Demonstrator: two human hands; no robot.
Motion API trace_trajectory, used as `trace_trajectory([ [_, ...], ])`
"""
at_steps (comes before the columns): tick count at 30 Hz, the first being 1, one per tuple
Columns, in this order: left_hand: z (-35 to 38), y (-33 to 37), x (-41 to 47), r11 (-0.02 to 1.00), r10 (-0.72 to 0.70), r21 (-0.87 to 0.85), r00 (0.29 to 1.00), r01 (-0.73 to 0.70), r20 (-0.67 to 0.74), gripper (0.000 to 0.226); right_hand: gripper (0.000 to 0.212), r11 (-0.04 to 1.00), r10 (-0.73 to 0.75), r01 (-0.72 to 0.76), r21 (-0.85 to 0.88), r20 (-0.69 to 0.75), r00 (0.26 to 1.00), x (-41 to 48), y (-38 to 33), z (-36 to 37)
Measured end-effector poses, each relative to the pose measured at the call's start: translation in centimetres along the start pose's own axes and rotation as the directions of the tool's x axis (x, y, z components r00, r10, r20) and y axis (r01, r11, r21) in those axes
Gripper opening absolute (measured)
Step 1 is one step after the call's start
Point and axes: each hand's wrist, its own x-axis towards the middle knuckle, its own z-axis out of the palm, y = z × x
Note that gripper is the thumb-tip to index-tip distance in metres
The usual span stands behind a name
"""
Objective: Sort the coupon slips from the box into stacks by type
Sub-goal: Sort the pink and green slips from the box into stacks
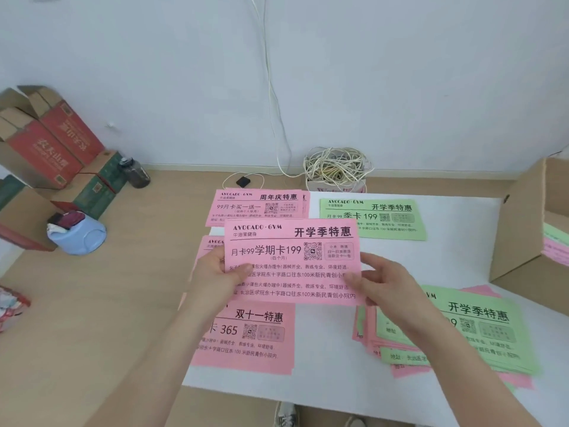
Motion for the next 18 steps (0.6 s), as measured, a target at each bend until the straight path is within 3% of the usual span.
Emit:
trace_trajectory([
  [3,-0.7,-0.2,1.1,0.999,0.036,0.038,0.999,-0.037,0.034,0.028,0.016,0.997,-0.011,0.015,0.080,-0.056,0.998,0.6,-1.0,1.8],
  [5,-1.5,-0.2,1.7,0.995,0.072,0.071,0.995,-0.076,0.064,0.031,0.008,0.999,-0.015,0.020,0.042,-0.117,0.993,1.1,-1.0,2.5],
  [9,-3.0,-0.3,3.2,0.983,0.138,0.114,0.990,-0.141,0.038,0.022,0.014,1.000,-0.024,0.022,-0.015,-0.166,0.986,2.0,-0.7,3.5],
  [14,-8.1,-0.1,6.6,0.976,0.061,-0.186,0.958,-0.117,-0.280,0.016,0.013,0.996,-0.063,0.039,-0.079,-0.328,0.943,3.6,-0.6,3.9],
  [18,-10.1,-0.3,6.7,0.947,0.036,-0.293,0.953,-0.128,-0.301,0.011,0.007,0.997,-0.041,0.017,-0.073,-0.353,0.935,4.8,0.1,4.7],
])
